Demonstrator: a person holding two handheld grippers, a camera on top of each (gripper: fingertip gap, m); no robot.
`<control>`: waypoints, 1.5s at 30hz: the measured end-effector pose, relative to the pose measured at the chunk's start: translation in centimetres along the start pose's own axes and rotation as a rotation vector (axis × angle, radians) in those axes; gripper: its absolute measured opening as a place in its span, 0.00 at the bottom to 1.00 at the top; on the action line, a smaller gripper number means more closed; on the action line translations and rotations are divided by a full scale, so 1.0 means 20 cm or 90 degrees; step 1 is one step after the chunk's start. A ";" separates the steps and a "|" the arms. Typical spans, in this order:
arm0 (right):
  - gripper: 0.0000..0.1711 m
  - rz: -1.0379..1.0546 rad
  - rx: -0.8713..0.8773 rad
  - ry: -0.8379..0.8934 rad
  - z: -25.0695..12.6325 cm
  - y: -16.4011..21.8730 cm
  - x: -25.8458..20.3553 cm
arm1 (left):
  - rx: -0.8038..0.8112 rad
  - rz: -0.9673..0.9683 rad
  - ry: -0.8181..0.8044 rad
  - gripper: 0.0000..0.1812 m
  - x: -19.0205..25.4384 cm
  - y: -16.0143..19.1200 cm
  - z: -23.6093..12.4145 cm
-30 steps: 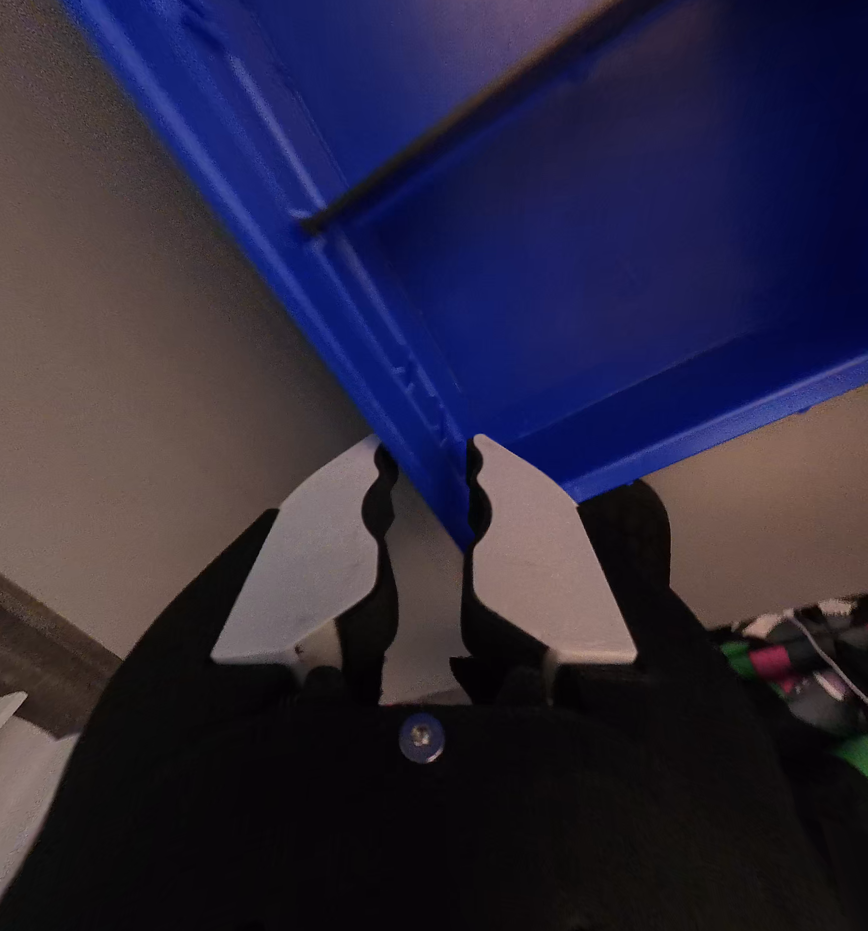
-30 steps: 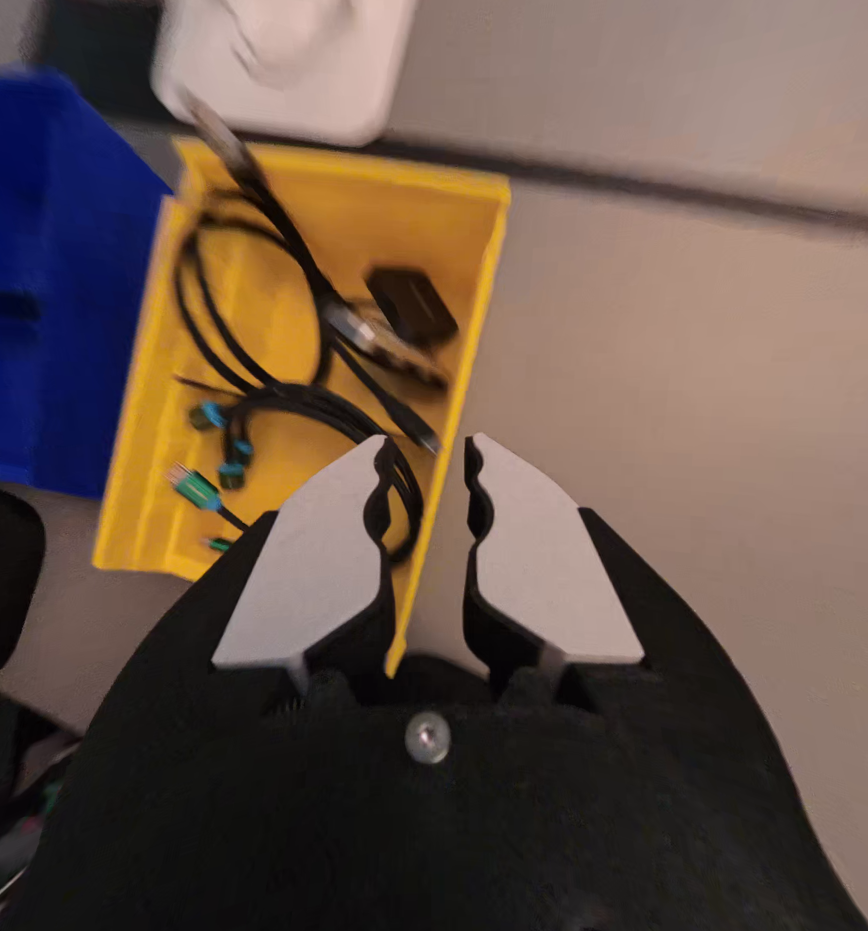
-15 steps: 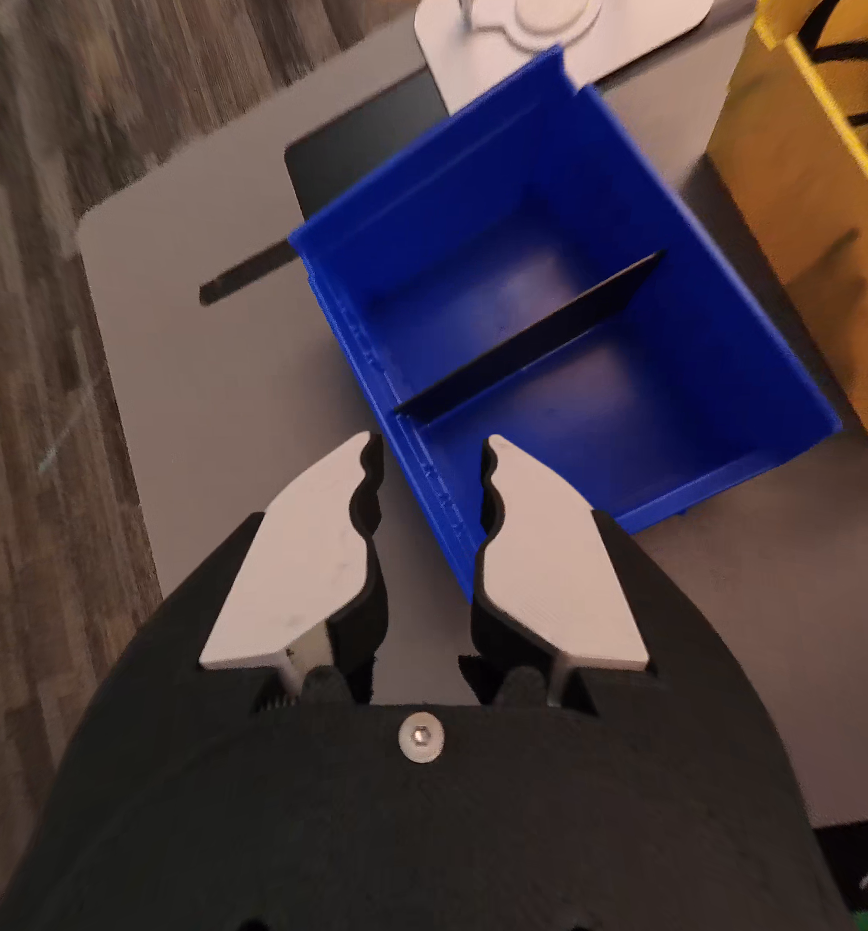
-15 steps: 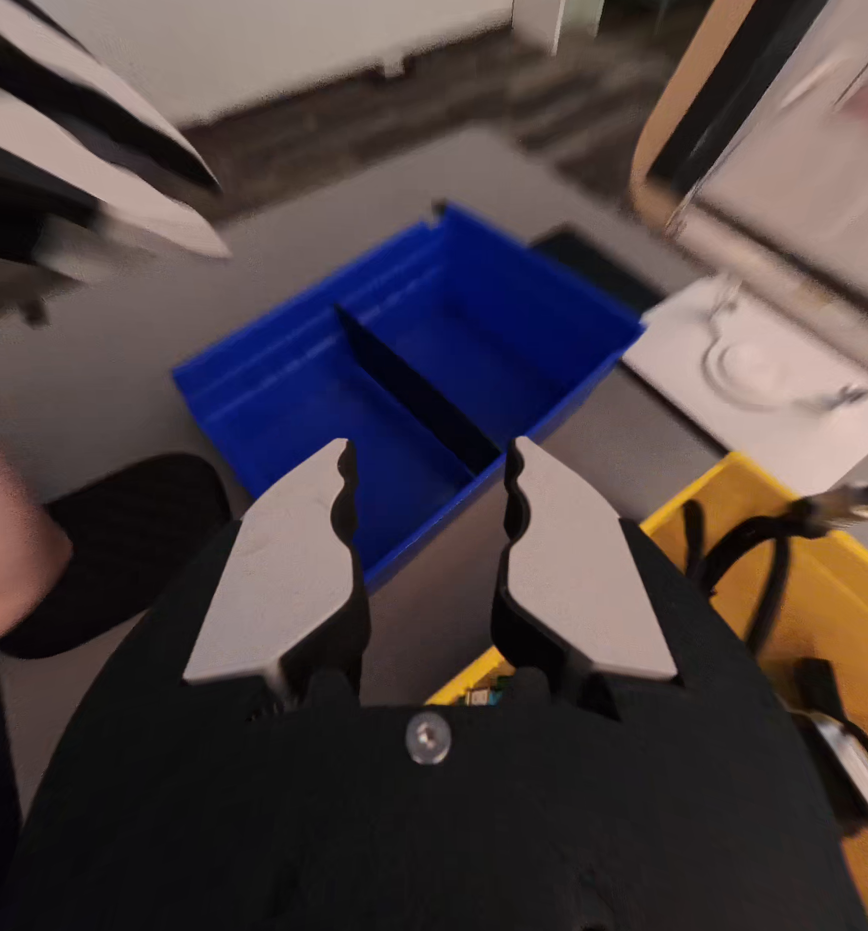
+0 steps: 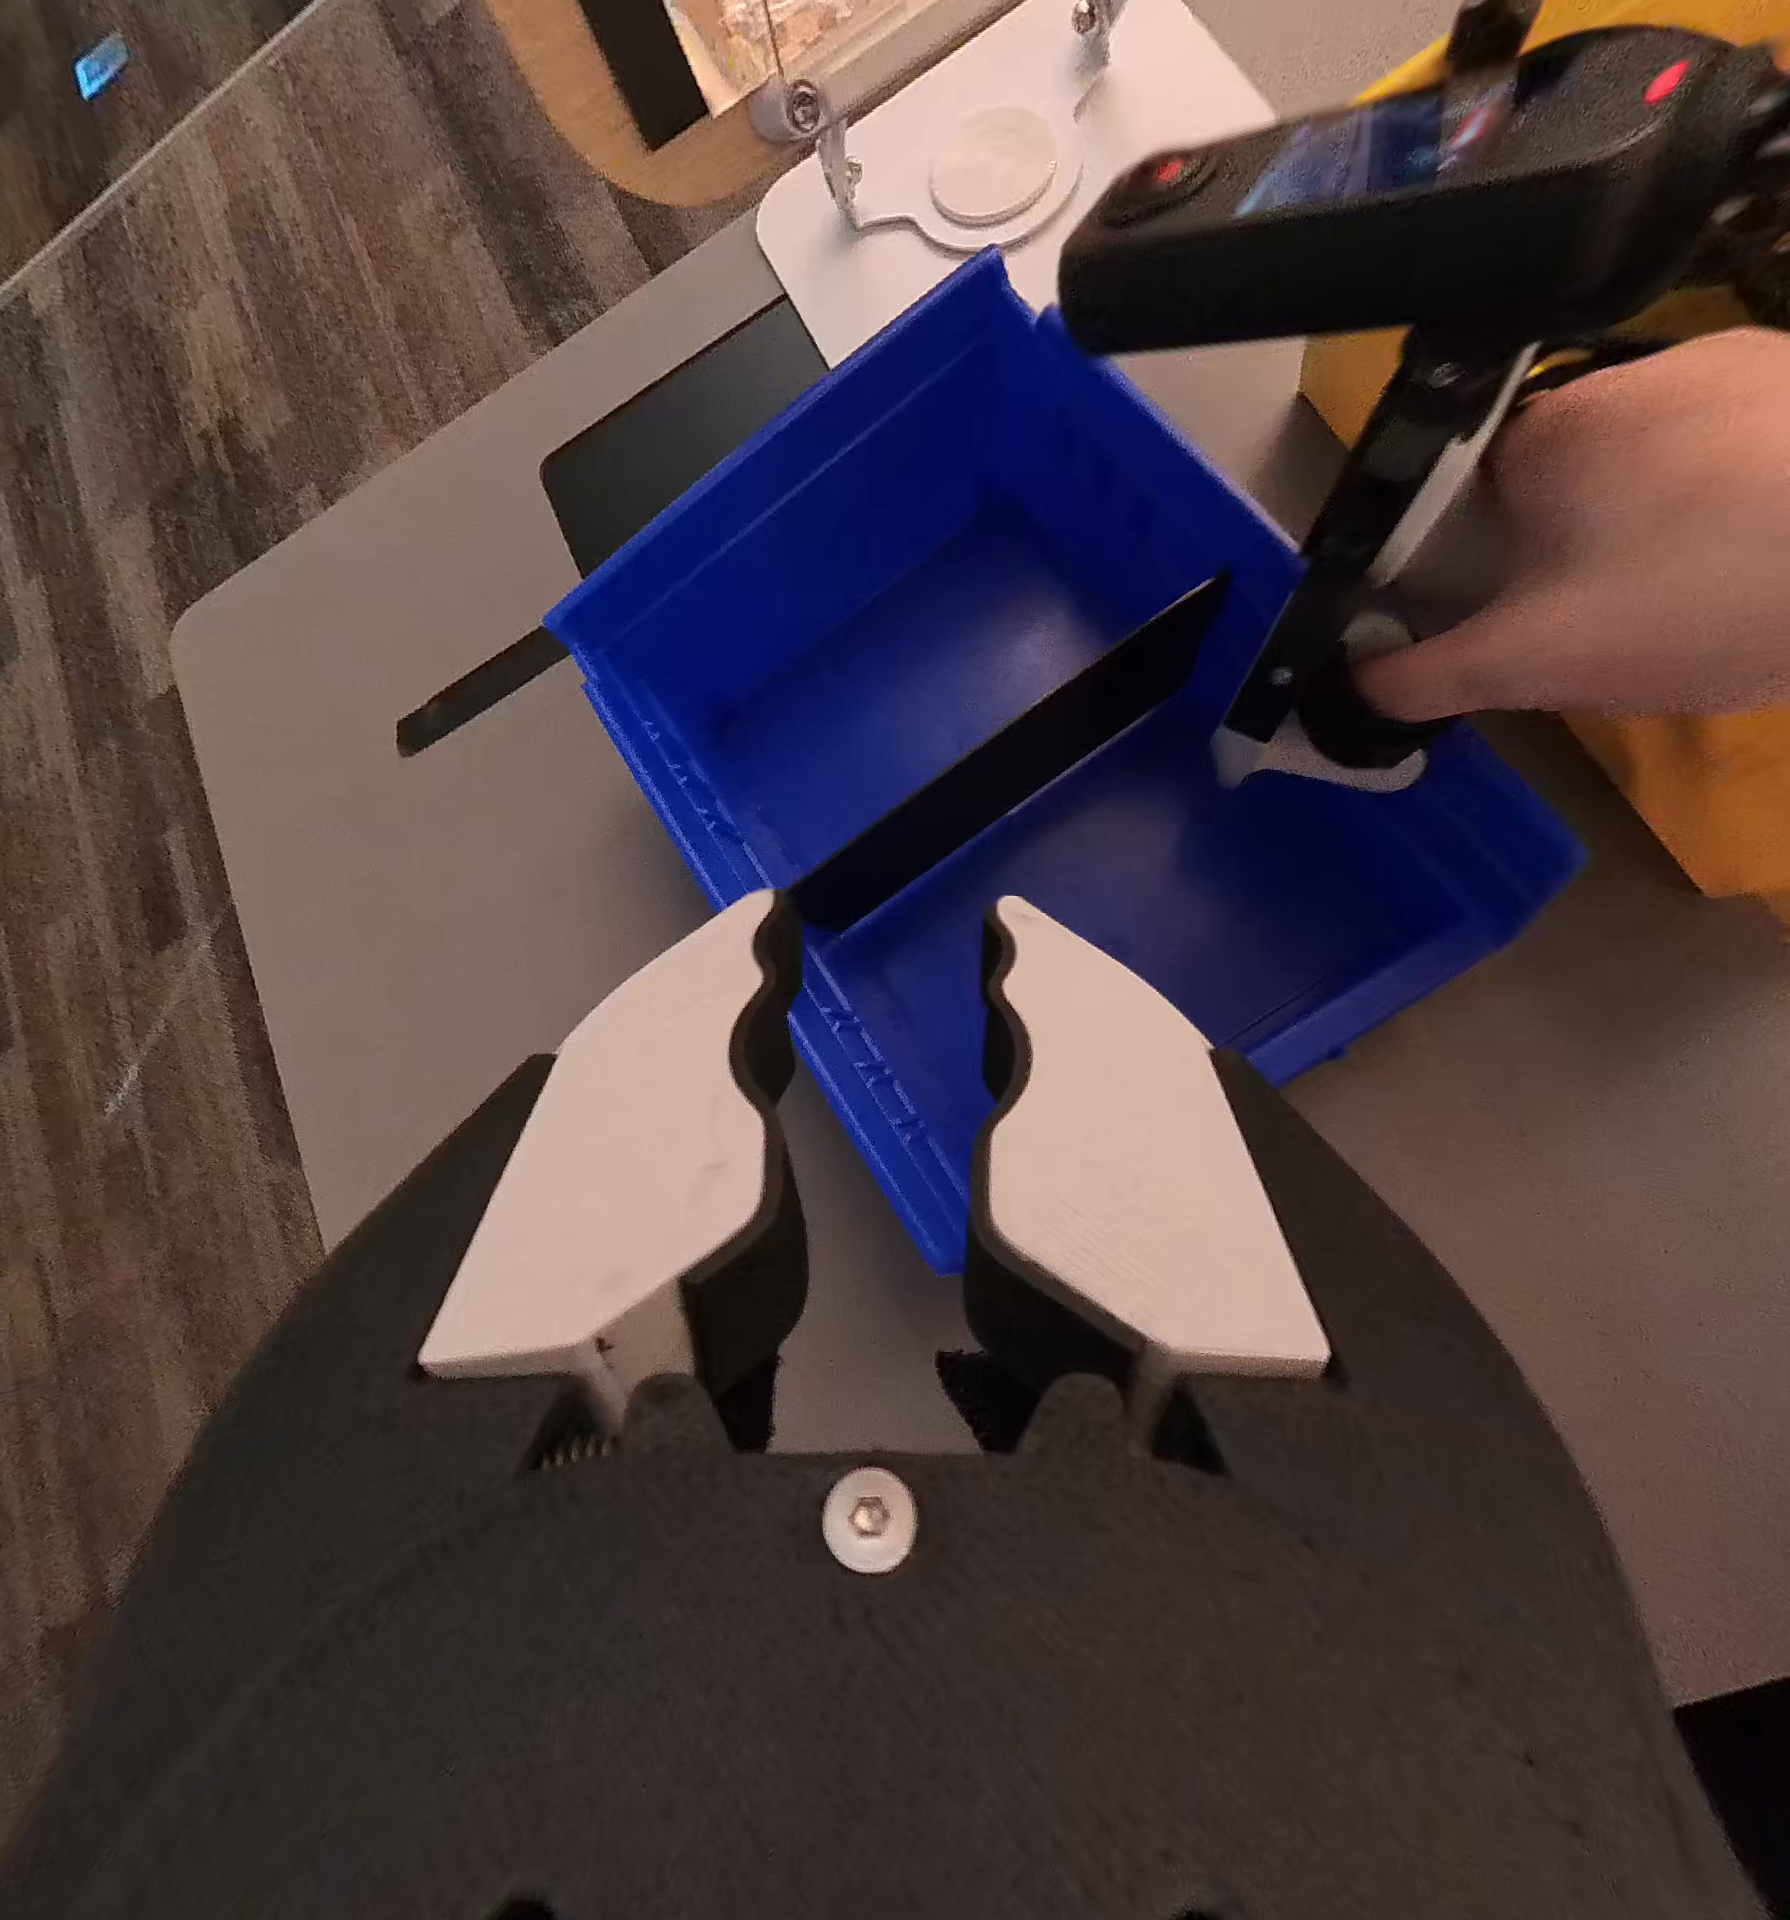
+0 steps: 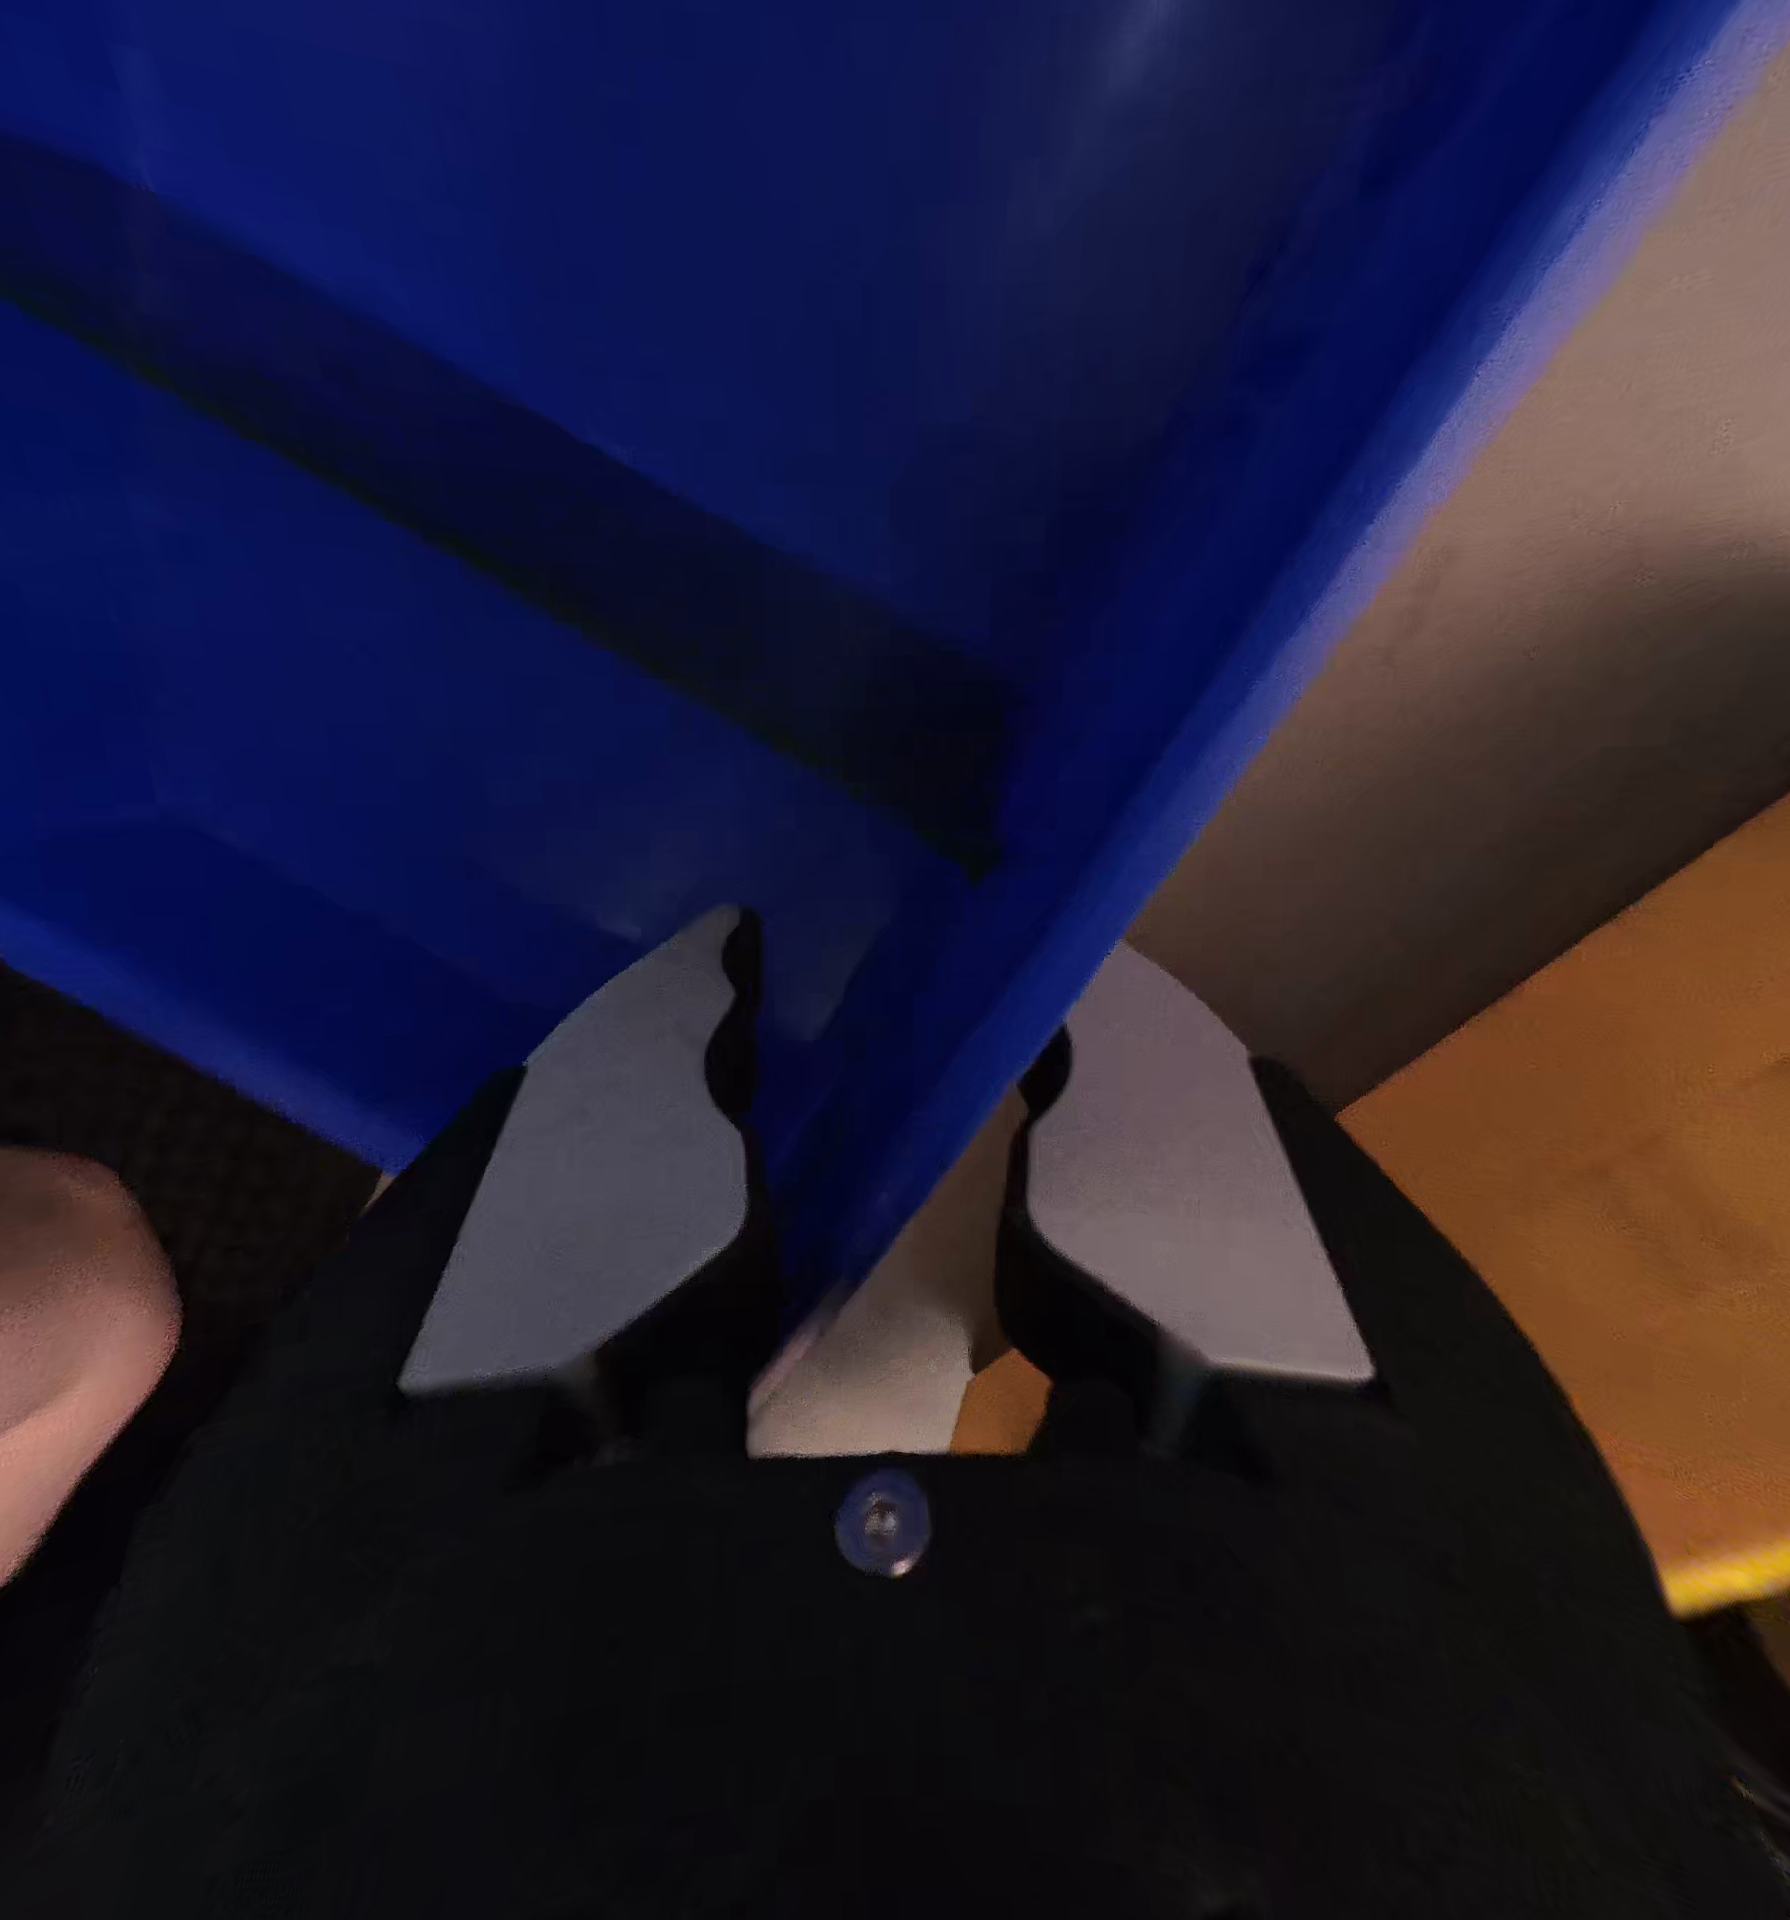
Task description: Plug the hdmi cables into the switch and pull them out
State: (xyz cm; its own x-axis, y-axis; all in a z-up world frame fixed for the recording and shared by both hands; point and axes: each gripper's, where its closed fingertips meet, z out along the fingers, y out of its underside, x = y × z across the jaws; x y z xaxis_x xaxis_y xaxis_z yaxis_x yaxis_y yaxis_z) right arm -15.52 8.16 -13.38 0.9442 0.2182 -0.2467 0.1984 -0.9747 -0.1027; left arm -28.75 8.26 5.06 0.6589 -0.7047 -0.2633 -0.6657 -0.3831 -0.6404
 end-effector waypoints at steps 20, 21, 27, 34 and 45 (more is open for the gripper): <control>0.07 0.036 -0.060 -0.130 -0.48 -0.10 -0.10 | 0.506 -0.043 0.029 0.31 0.22 -0.35 -0.77; 0.07 0.024 -0.047 -0.129 -0.58 -0.09 -0.09 | 0.550 -0.057 0.058 0.32 0.24 -0.36 -0.84; 0.06 0.024 0.028 -0.153 -1.22 0.12 0.15 | 0.647 -0.082 0.175 0.38 0.26 -0.32 -1.04; 0.06 0.178 0.123 -0.090 -1.59 0.67 0.89 | 0.235 -0.078 0.427 0.48 0.55 -0.39 -0.18; 0.06 0.519 0.220 -0.015 -1.27 1.53 1.76 | -0.057 -0.156 0.475 0.42 1.01 -0.30 0.71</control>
State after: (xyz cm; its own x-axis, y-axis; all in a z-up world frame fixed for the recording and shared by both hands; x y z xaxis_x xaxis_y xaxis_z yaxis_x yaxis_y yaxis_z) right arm 30.43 -15.25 -0.80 0.7509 -0.5335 -0.3893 -0.6279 -0.7594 -0.1706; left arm -6.49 4.66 -6.70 0.4022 -0.7960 0.4524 -0.5781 -0.6039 -0.5487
